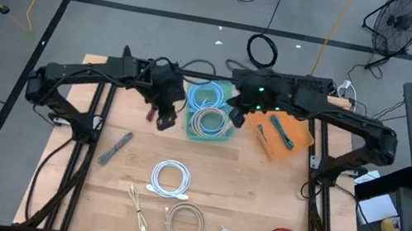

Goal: Pick & Place USB Port
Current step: Put the violet charger cable into the orange bin

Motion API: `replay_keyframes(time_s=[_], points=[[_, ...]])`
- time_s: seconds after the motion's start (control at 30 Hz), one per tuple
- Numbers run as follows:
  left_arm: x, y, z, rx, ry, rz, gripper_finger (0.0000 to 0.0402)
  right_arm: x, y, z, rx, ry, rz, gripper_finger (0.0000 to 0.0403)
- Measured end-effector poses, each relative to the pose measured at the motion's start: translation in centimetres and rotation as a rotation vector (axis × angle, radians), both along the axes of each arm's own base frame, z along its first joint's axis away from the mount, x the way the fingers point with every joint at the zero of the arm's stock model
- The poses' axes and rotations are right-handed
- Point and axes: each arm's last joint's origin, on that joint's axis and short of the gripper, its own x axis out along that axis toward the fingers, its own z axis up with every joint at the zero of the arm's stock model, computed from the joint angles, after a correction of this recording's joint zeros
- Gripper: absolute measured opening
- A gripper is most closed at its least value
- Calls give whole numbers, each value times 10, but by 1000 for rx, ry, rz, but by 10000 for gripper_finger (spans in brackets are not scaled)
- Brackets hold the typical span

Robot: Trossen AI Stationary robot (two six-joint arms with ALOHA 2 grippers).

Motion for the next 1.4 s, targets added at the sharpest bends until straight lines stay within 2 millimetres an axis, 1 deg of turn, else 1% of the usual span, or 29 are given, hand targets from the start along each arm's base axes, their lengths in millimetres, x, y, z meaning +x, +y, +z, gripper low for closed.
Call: replay_keyframes(time_s=[0.1,0.23,0.37,0.5,0.6,0.7,0.77,0.83,0.9,1.0,1.07,1.13,1.2,1.3,1.4], points=[[-1,-12,-1,-59,22,-88,25,-13,6,17,4,-72,-69,0],[-1,-31,-4,-94,64,-175,26,-28,19,35,-21,-135,-147,0],[2,-53,-4,-114,76,-222,26,-39,34,46,-22,-177,-212,0],[3,-84,-4,-90,88,-262,26,-43,48,48,10,-176,-198,0],[5,-107,-3,-17,72,-227,26,-42,58,46,28,-166,-177,0],[7,-128,-5,40,27,-153,26,-40,69,43,52,-175,-192,0],[7,-138,-13,46,21,-65,26,-39,76,40,70,-180,-204,0],[2,-143,-25,63,61,70,26,-38,83,36,85,-179,-204,0],[-6,-144,-39,84,125,245,26,-37,90,31,103,-179,-204,0],[-24,-138,-65,133,266,476,26,-36,97,24,134,-168,-201,0],[-35,-130,-79,199,347,588,26,-35,101,20,154,-160,-203,0],[-44,-117,-92,260,413,686,26,-35,105,16,165,-160,-199,0],[-50,-101,-102,271,432,748,26,-33,107,12,174,-168,-193,0],[-52,-76,-115,219,394,757,26,-31,110,10,182,-195,-183,0],[-54,-45,-123,182,383,780,26,-29,111,9,187,-222,-176,0]])
